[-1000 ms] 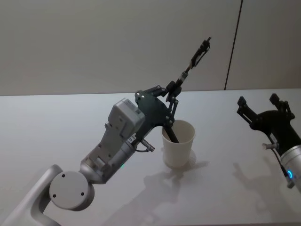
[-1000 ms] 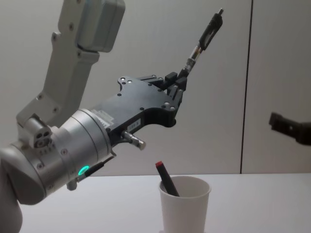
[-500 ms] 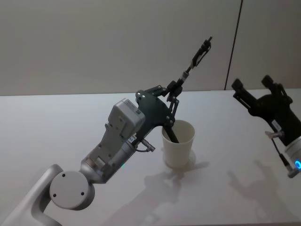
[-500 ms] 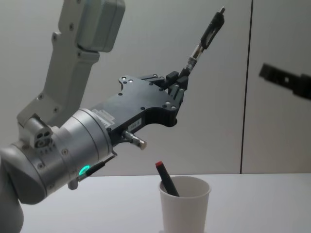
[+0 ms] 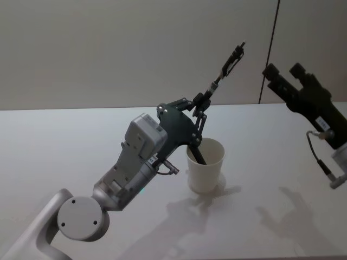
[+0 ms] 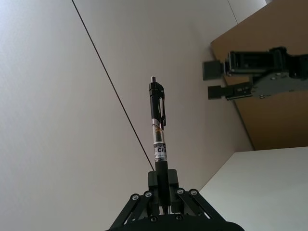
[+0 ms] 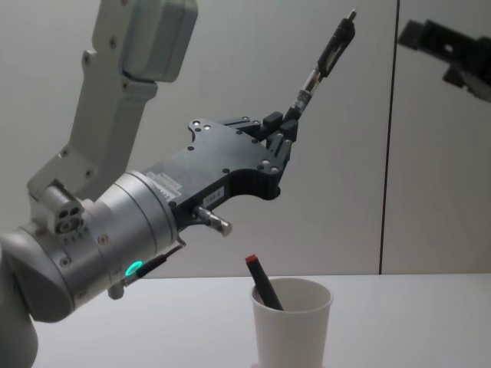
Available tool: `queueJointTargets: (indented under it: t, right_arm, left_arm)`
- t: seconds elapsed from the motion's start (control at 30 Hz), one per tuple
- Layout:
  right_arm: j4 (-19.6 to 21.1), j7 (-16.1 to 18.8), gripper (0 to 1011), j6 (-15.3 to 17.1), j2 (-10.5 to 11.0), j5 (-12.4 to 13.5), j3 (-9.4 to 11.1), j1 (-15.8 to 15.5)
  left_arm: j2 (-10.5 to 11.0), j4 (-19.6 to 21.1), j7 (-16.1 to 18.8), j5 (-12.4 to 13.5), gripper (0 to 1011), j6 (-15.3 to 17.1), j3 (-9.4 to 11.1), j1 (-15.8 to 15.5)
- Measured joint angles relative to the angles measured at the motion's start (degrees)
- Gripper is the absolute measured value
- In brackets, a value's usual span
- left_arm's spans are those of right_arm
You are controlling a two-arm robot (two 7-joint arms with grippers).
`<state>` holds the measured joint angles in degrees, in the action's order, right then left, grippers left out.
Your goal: Place the pen into the pen holder.
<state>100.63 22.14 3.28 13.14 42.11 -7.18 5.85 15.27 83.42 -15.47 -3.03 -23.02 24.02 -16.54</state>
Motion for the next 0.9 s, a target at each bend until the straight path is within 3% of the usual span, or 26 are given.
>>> queueJointTargets:
  t: [0.4, 0.67, 0.9]
  right_arm:
    - [-1.7, 3.7, 1001, 4.17, -0.76, 5.08, -0.57, 3.52]
    - [-3.12, 5.07, 1002, 5.9, -1.3, 5.69, -1.34, 5.59]
    - [-4.98, 6.01, 1001, 7.36, -1.98, 4.58, -2.32, 7.64]
  left_arm:
    - [0.0, -0.03, -0.05, 0.0, 123, -0.06, 0.0, -0.02]
    - [0.0, -0.03, -0.05, 0.01, 123, -0.06, 0.0, -0.02]
    - [0.0, -0.02, -0.05, 0.01, 123, -0.06, 0.0, -0.02]
